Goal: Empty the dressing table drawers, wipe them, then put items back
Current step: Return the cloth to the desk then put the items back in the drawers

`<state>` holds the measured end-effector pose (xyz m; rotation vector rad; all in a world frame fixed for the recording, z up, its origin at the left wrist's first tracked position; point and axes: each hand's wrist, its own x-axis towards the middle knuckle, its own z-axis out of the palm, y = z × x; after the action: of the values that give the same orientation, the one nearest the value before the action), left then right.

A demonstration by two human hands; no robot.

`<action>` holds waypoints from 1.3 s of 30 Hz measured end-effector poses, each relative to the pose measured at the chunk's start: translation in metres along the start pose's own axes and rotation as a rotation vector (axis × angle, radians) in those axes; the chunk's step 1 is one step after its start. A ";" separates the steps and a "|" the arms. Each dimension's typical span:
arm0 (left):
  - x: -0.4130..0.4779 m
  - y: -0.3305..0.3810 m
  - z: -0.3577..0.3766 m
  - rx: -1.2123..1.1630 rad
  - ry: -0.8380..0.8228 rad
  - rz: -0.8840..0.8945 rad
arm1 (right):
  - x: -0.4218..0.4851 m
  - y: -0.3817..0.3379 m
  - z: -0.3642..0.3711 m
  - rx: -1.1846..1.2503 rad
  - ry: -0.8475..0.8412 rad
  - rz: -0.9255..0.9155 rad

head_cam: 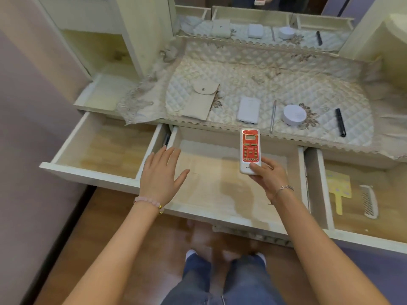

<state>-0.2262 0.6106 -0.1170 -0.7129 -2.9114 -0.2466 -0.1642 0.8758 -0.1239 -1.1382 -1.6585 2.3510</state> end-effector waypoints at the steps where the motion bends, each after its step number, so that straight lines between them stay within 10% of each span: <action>1: 0.002 -0.006 0.000 -0.009 0.001 0.002 | 0.000 0.001 0.006 0.001 0.004 -0.004; 24: 0.221 0.090 0.077 -0.253 -0.128 0.125 | 0.104 -0.068 -0.030 0.058 0.172 -0.019; 39: 0.288 0.142 0.116 -0.606 -0.444 -0.450 | 0.127 -0.080 -0.060 0.074 0.243 -0.016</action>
<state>-0.4237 0.8847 -0.1638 -0.1522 -3.4078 -1.1948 -0.2503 1.0125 -0.1349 -1.3286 -1.4811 2.1436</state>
